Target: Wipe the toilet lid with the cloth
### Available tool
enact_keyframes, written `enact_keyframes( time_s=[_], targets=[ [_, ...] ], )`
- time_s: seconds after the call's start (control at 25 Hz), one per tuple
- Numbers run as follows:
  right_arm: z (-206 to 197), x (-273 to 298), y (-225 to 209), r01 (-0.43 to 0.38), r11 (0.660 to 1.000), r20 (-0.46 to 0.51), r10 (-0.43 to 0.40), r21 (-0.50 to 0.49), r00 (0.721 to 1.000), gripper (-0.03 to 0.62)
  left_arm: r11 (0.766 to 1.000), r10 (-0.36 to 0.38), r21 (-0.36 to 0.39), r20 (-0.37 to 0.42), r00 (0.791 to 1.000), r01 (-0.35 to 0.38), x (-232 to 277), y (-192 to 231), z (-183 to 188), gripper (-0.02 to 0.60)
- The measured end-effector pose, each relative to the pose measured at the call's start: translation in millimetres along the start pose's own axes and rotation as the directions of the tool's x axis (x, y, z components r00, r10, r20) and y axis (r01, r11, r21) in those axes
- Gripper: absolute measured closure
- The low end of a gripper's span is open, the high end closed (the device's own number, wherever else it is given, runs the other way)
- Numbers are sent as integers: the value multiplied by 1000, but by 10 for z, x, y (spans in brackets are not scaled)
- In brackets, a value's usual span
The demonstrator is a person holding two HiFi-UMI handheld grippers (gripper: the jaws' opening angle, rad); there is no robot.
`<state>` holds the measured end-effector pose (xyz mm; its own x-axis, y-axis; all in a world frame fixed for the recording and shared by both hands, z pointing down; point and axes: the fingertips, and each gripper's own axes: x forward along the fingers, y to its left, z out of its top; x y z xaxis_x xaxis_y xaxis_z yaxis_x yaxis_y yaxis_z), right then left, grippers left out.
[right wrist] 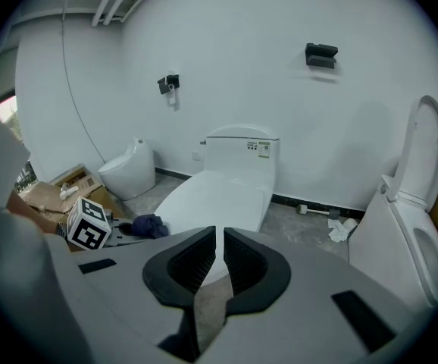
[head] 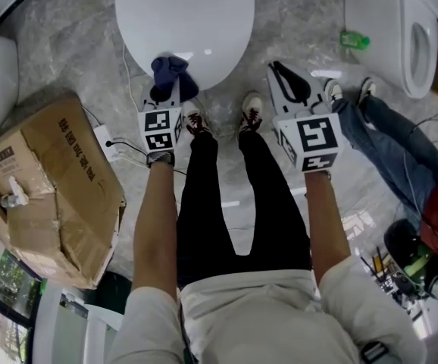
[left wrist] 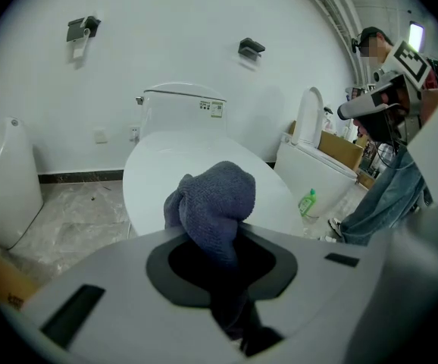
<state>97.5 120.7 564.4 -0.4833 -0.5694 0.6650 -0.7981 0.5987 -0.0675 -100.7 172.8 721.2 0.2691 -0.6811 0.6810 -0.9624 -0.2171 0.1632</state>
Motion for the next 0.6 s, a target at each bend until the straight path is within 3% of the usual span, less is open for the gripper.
enact_keyframes(
  time_s=[0.2,0.48,0.6],
  targets=[
    [98,43,76,5,1000,1,-5,-15,1000,542,998,2,60,-15,1000,-1,-52,202,-32,529],
    [380,22,79,25,999,25,-24,-34,999,542,999,22,29,-25,999,-21,-268,518,36,529],
    [633,-71,86,37,999,46,-35,-39,998,542,998,52,-20,-15,999,-52,-459,653,163,529]
  ],
)
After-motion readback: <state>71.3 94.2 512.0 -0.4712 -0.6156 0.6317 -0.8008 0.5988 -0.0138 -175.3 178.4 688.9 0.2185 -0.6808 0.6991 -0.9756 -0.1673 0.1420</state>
